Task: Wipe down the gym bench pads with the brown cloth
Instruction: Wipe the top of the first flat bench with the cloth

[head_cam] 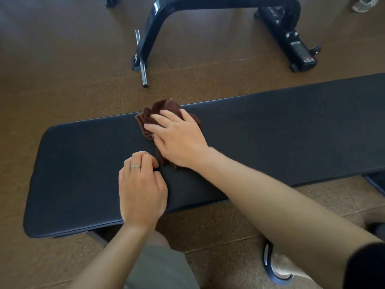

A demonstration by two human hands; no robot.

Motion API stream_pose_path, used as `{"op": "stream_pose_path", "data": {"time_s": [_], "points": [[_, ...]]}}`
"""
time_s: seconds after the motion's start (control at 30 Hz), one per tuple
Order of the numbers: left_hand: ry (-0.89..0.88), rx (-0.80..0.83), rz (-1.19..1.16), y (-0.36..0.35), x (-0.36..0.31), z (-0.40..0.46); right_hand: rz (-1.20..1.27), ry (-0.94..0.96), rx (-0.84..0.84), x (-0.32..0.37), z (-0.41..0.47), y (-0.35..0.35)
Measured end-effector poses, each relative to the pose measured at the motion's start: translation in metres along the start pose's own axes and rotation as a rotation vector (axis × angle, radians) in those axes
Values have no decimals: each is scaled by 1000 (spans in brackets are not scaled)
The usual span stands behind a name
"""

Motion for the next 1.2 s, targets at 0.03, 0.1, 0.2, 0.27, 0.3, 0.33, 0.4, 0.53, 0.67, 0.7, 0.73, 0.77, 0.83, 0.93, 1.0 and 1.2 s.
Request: {"op": "stream_pose_path", "data": {"time_s": [0.03,0.1,0.2,0.27,0.3,0.33,0.4,0.53,0.67,0.7,0.73,0.77,0.83,0.93,1.0,1.2], "points": [[-2,-6,6,0,0,0,3,2,14,-7,10,-4],[5,-10,10,0,2,-1,-15,-29,37,-31,18,-6],[17,-14,-1,-1,4,-1,-116,-228,-32,-115,2,24],[13,-21,0,-1,3,-2,-221,-420,-63,-197,-31,59],[11,-25,-2,-1,3,-1,-257,-497,-69,-228,-49,77],[10,-29,-2,0,3,-1,-274,-565,-73,-247,-66,89],[9,-33,-2,0,2,-1,-307,-679,-84,-253,-80,90],[12,-21,-4,0,0,-1,-356,-653,-131,-183,-50,59],[9,-10,-2,0,0,-2,-219,-336,-125,-57,-18,17],[2,-8,0,1,0,-2,-160,-260,-111,-30,-14,10],[-4,-5,1,1,1,-2,-107,-196,-92,-11,-13,7],[-7,0,-1,0,2,-3,-76,-144,-66,-6,-15,7],[-3,3,-3,1,2,-3,-72,-83,-35,-24,-28,19],[-1,-4,-8,1,1,-1,-149,-196,-77,-90,-56,46],[-2,-4,-10,-1,2,-2,-188,-338,-81,-130,-65,56],[-1,-11,-13,0,4,-5,-236,-540,-39,-102,-71,50]]}}
Point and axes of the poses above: each hand's wrist, its own z-axis towards the middle knuckle, its own y-axis out of the back of the hand, x = y × z, the point moved 8 cm from there along z, towards the middle knuckle, and after that the axes turned 14 degrees about -x, right-handed, at the moved point
